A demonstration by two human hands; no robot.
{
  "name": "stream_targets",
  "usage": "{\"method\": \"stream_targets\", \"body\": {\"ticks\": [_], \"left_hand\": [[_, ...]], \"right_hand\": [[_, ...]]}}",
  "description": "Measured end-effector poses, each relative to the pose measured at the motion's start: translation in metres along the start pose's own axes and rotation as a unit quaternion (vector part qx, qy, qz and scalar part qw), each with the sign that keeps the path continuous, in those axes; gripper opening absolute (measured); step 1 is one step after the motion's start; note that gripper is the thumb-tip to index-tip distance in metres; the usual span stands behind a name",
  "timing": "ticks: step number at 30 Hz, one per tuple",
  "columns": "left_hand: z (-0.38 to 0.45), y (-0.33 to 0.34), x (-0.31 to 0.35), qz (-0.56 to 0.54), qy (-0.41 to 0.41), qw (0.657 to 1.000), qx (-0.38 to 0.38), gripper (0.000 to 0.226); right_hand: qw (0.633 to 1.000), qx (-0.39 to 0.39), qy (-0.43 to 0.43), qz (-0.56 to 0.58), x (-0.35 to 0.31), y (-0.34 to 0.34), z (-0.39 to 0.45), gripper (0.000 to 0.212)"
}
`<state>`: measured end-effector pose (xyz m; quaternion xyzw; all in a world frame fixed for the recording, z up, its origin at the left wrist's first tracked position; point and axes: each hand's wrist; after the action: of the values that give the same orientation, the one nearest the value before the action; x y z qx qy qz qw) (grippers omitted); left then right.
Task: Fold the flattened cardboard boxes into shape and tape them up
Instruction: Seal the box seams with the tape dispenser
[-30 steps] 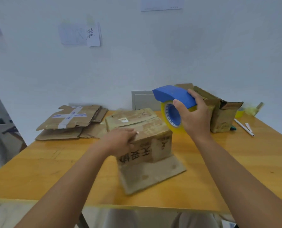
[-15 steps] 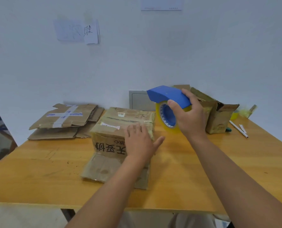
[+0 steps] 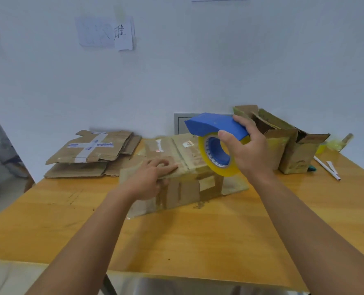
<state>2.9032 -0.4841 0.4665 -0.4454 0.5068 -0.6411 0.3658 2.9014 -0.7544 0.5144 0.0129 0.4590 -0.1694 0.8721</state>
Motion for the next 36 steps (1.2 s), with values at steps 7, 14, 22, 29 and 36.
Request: {"method": "stream_targets", "body": {"ticks": [7, 14, 22, 29, 36], "left_hand": [[0.001, 0.007, -0.005, -0.087, 0.02, 0.996, 0.032, 0.052], [0.017, 0.011, -0.019, -0.107, 0.048, 0.992, 0.043, 0.054], [0.016, -0.002, -0.005, -0.27, -0.005, 0.962, 0.031, 0.047], [0.037, -0.022, 0.014, -0.559, -0.17, 0.808, 0.08, 0.042], [0.046, -0.034, 0.015, -0.643, -0.193, 0.741, 0.005, 0.045]], "right_hand": [[0.998, -0.038, 0.008, 0.04, 0.006, 0.009, 0.004, 0.06], [0.991, -0.114, 0.002, 0.071, 0.009, 0.009, 0.01, 0.044], [0.963, -0.262, 0.039, 0.036, 0.013, -0.009, 0.039, 0.045], [0.961, -0.262, 0.061, 0.067, 0.023, -0.013, 0.045, 0.039], [0.967, -0.216, 0.055, 0.12, 0.028, -0.009, 0.038, 0.04]]}}
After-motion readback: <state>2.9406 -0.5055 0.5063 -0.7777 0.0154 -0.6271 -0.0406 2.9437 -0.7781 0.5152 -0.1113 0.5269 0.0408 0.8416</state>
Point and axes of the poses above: each hand's wrist, its own z-axis towards the middle knuckle, its own y-axis out of the palm, x = y × z, and after that the axes turned 2 degrees about z, right-handed
